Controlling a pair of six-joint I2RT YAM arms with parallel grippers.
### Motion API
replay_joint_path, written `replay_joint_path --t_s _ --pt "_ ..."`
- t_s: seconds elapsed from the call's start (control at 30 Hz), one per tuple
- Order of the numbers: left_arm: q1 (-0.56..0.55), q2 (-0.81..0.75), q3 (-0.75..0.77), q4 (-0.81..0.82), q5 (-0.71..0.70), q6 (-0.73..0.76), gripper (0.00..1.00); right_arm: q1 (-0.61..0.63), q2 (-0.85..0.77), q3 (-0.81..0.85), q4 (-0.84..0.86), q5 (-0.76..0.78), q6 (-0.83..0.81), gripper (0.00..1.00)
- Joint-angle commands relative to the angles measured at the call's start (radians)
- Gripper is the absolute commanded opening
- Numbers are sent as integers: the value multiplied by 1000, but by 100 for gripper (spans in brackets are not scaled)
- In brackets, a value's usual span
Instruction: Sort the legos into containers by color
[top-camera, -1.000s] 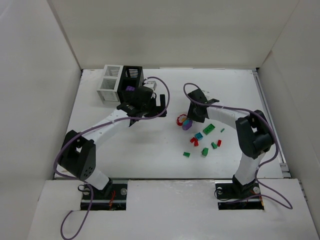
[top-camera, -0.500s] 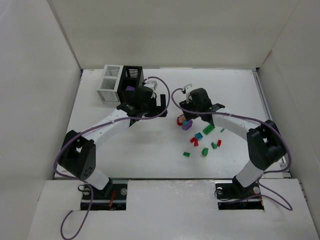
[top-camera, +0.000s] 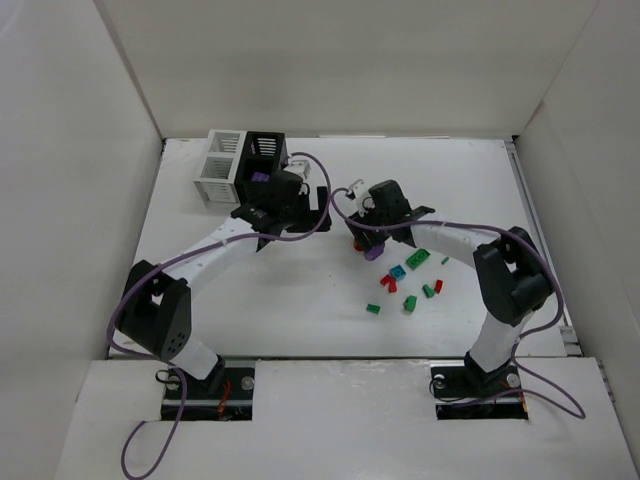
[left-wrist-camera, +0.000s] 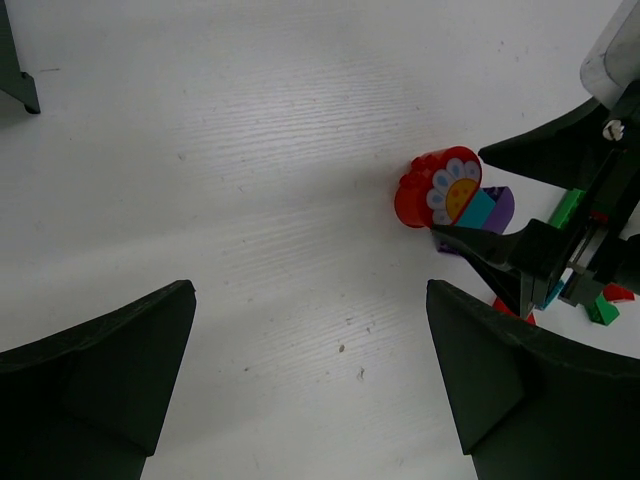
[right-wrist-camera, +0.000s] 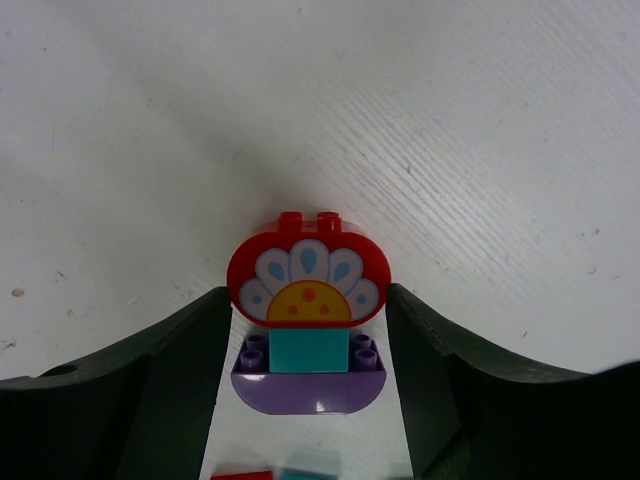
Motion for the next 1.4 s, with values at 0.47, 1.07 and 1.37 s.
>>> replay_joint_path --t_s 0.47,1.07,1.37 --pt "14 -8 16 35 15 23 100 33 -23 17 -91 52 18 72" --pt "14 1 16 35 15 23 99 33 20 35 -74 42 47 63" --pt "14 1 16 26 15 23 99 33 34 55 -116 61 56 52"
